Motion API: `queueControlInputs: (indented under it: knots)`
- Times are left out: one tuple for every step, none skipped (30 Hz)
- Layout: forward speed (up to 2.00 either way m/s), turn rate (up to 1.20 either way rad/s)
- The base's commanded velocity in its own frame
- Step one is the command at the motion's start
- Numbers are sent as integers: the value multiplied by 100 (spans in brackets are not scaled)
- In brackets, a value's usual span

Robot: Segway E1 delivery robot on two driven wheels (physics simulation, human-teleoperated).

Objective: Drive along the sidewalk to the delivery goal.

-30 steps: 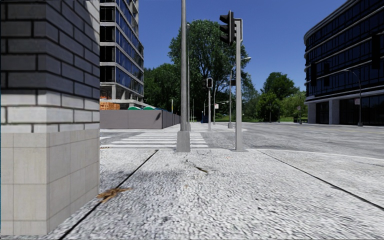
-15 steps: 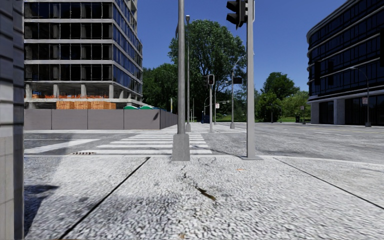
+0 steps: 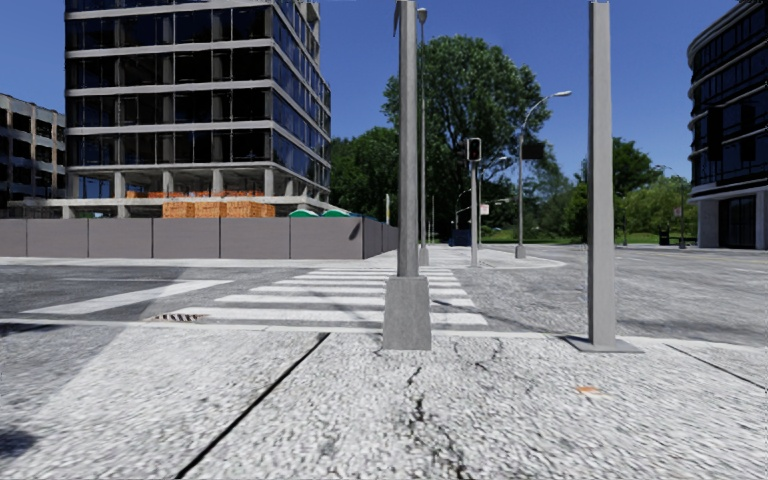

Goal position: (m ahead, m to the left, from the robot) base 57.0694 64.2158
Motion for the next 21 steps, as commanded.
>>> queueControlInputs:
  knots:
    - [157, 52]
    - [157, 52]
    - [156, 52]
    - [156, 52]
    - [156, 53]
    - [156, 53]
    - [156, 53]
    - [156, 53]
    - [156, 53]
    - [156, 53]
    - [156, 53]
    - [156, 53]
    - [156, 49]
    - [156, 48]
    - [156, 48]
    - [156, 48]
    - [159, 48]
    - [161, 48]
    - [161, 48]
    - [161, 48]
    - [161, 48]
